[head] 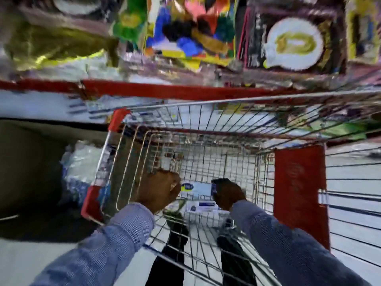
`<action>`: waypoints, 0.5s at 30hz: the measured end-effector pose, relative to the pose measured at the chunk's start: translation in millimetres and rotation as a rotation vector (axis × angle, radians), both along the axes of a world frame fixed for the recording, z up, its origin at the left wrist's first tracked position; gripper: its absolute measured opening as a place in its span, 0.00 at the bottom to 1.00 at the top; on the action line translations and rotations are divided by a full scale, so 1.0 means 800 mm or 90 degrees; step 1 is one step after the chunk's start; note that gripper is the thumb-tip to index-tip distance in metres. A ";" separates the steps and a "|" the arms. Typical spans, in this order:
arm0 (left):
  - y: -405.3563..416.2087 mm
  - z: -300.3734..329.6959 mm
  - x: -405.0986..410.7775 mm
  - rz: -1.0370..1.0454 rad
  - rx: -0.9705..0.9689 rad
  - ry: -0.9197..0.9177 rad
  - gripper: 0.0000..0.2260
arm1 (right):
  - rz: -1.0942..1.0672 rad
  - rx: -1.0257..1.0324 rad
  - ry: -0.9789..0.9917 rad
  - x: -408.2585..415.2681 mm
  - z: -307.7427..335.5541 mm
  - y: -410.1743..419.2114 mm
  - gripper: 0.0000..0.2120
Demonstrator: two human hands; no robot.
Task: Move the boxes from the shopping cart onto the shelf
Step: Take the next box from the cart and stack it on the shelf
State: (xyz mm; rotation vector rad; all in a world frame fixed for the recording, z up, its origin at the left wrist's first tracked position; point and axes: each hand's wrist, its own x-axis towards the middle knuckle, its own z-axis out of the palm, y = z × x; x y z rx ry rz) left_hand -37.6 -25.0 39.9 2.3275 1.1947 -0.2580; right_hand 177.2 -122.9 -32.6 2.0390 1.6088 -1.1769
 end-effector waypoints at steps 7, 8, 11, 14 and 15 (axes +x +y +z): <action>-0.005 -0.042 0.011 -0.246 -0.021 -0.040 0.05 | 0.120 0.017 -0.017 -0.016 -0.056 0.017 0.26; -0.010 -0.049 0.013 -0.304 -0.023 -0.032 0.05 | 0.123 0.035 -0.017 -0.012 -0.059 0.019 0.26; -0.034 -0.078 0.025 -0.437 -0.064 0.008 0.04 | 0.111 0.072 -0.025 0.008 -0.052 0.031 0.28; -0.051 -0.109 0.038 -0.441 -0.123 0.075 0.13 | 0.083 0.113 -0.019 0.030 -0.033 0.042 0.28; -0.054 -0.120 0.044 -0.428 -0.129 0.098 0.17 | 0.081 0.128 -0.021 0.037 -0.025 0.045 0.27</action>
